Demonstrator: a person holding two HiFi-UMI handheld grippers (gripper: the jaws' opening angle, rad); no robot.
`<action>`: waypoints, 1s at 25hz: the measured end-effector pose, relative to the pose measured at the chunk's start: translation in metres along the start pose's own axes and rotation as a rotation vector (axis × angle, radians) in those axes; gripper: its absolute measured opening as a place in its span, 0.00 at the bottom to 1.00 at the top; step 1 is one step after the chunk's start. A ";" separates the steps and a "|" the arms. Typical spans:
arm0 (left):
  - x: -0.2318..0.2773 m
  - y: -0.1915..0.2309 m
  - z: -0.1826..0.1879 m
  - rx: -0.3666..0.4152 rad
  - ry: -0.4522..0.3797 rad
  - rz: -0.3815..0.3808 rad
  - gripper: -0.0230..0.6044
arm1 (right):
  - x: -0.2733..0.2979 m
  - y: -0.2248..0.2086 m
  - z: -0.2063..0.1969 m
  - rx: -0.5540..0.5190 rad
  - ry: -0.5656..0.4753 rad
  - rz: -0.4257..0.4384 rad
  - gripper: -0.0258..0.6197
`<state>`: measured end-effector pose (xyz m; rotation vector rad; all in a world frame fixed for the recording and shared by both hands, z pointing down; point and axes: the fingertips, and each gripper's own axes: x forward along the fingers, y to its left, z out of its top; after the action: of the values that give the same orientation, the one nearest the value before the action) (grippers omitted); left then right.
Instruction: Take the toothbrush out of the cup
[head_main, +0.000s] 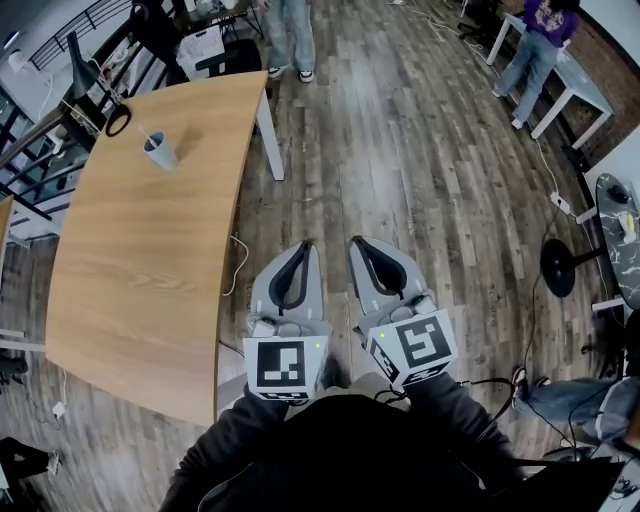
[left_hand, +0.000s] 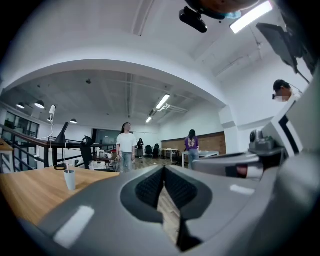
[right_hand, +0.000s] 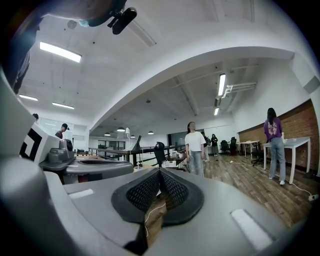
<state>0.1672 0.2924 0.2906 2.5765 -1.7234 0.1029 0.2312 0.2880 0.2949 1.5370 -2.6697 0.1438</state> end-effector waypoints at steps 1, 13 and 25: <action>0.002 0.000 0.002 0.005 -0.007 -0.007 0.05 | 0.001 -0.002 0.003 -0.002 -0.004 -0.005 0.04; 0.048 0.000 0.003 0.021 0.017 -0.020 0.05 | 0.033 -0.040 0.006 0.027 -0.025 -0.016 0.04; 0.125 0.009 -0.003 0.031 0.057 -0.003 0.05 | 0.089 -0.096 0.002 0.061 -0.003 0.004 0.04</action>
<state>0.2062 0.1741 0.3031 2.5702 -1.7124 0.2025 0.2695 0.1629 0.3069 1.5505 -2.6950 0.2248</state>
